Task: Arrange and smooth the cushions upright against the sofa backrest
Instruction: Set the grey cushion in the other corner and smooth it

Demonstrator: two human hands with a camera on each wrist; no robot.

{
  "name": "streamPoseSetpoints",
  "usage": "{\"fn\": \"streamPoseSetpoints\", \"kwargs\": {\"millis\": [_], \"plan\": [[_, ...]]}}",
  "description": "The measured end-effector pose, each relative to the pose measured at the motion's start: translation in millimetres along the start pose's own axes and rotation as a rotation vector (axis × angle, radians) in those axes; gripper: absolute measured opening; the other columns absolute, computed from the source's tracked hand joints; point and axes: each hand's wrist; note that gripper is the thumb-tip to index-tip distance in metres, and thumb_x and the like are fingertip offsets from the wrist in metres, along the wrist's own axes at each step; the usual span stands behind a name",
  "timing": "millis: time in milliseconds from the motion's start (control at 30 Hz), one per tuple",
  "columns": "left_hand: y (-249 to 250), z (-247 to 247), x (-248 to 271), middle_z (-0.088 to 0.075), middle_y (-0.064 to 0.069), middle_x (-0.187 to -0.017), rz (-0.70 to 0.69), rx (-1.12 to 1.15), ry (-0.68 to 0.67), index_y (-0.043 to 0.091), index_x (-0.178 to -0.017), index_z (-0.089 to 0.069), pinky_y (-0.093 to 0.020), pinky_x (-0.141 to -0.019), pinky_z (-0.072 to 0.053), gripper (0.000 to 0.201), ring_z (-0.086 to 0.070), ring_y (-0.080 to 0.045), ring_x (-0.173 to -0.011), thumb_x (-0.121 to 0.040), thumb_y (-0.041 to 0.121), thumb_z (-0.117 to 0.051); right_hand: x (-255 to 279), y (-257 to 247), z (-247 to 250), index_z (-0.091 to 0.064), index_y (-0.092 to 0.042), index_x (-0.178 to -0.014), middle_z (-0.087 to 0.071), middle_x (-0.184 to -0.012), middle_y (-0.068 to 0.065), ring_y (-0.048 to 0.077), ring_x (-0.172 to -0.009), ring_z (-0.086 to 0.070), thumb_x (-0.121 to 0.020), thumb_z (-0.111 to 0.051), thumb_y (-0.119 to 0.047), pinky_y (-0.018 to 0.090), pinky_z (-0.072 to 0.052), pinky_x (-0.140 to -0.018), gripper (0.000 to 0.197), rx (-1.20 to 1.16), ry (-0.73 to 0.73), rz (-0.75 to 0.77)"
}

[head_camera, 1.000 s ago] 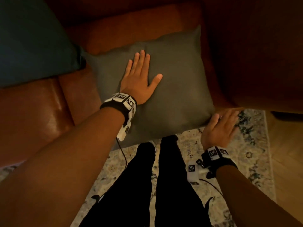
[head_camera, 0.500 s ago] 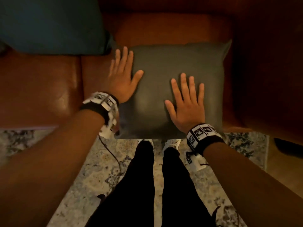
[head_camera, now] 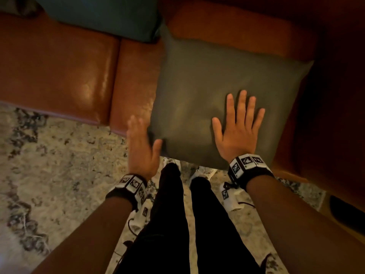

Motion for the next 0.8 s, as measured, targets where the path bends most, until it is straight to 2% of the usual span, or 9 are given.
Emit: {"fn": "streamPoseSetpoints", "kwargs": {"millis": [100,200,300,400,500,600,667,733,800], "plan": [[26,-10,-15,0.002,-0.014,-0.17,-0.337,-0.137,-0.069,0.001,-0.162,-0.012,-0.054,-0.129,-0.008,0.082,-0.004,-0.037,-0.16,-0.105,0.059,-0.024,-5,7,1,-0.015,-0.023,-0.166,-0.008,-0.173,0.009,0.033,-0.16,-0.006,-0.107,-0.029,-0.059,0.059,-0.004,-0.127,0.071,-0.015,-0.011,0.009],[-16,-20,25,0.005,-0.006,-0.173,0.016,-0.158,-0.145,0.011,-0.165,-0.002,-0.053,-0.128,-0.018,0.089,-0.003,-0.03,-0.161,-0.101,0.07,-0.018,-4,16,4,-0.009,-0.026,-0.166,-0.001,-0.174,0.006,0.031,-0.161,0.001,-0.106,-0.027,-0.061,0.058,-0.002,-0.127,0.072,-0.051,-0.07,0.028],[-62,-8,65,0.006,-0.001,-0.174,0.315,-0.148,-0.342,0.021,-0.165,0.011,-0.046,-0.13,-0.011,0.101,-0.002,-0.019,-0.161,-0.088,0.085,0.0,1,15,5,-0.008,-0.026,-0.166,0.0,-0.174,0.006,0.03,-0.16,0.003,-0.106,-0.025,-0.061,0.058,-0.001,-0.127,0.072,-0.058,-0.078,0.02],[-65,13,67,0.001,-0.002,-0.174,0.323,-0.126,-0.365,0.019,-0.166,0.002,-0.046,-0.13,-0.01,0.105,-0.003,-0.018,-0.161,-0.085,0.086,0.003,-1,14,13,-0.008,-0.026,-0.166,0.002,-0.174,0.006,0.03,-0.16,0.004,-0.106,-0.025,-0.06,0.058,0.002,-0.127,0.072,-0.088,-0.12,0.015],[-44,25,35,-0.018,-0.009,-0.172,0.273,-0.034,-0.26,0.015,-0.166,-0.01,-0.046,-0.126,-0.023,0.098,-0.023,-0.027,-0.157,-0.092,0.08,-0.008,-5,22,28,-0.005,-0.03,-0.166,0.009,-0.174,0.001,0.026,-0.16,0.012,-0.107,-0.026,-0.058,0.055,0.009,-0.127,0.068,-0.198,-0.202,0.055],[-9,32,-11,-0.045,-0.018,-0.157,0.209,0.083,-0.185,0.013,-0.16,-0.028,-0.046,-0.113,-0.037,0.086,-0.046,-0.035,-0.141,-0.099,0.072,-0.02,-3,35,46,-0.019,-0.031,-0.165,0.007,-0.174,-0.003,0.022,-0.16,0.01,-0.109,-0.03,-0.051,0.052,0.002,-0.129,0.059,-0.33,-0.181,0.061],[19,36,-43,-0.046,-0.017,-0.156,0.143,0.128,-0.149,0.012,-0.156,-0.037,-0.043,-0.12,-0.031,0.091,-0.043,-0.033,-0.144,-0.096,0.078,-0.02,-2,47,53,-0.027,-0.027,-0.163,0.007,-0.174,-0.001,0.025,-0.161,0.003,-0.107,-0.038,-0.051,0.05,-0.005,-0.128,0.062,-0.332,-0.053,-0.067],[37,36,-76,-0.027,-0.01,-0.168,0.039,0.088,-0.119,0.014,-0.163,-0.023,-0.033,-0.128,-0.008,0.08,-0.025,-0.026,-0.155,-0.103,0.067,-0.029,-5,60,57,-0.024,-0.022,-0.163,0.003,-0.174,0.007,0.028,-0.16,-0.003,-0.103,-0.042,-0.058,0.048,-0.01,-0.126,0.072,-0.387,0.028,-0.337],[50,35,-104,-0.018,-0.001,-0.172,0.056,0.145,-0.201,0.024,-0.166,-0.01,-0.035,-0.129,-0.003,0.083,-0.018,-0.019,-0.157,-0.101,0.067,-0.038,-12,75,58,-0.019,-0.022,-0.165,-0.006,-0.174,0.009,0.029,-0.16,-0.008,-0.1,-0.038,-0.068,0.047,-0.011,-0.128,0.082,-0.509,-0.07,-0.654]]}}
Point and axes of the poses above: each hand's wrist, its own x-axis away from the middle knuckle, its own z-axis out of the back of the hand, y = z × x
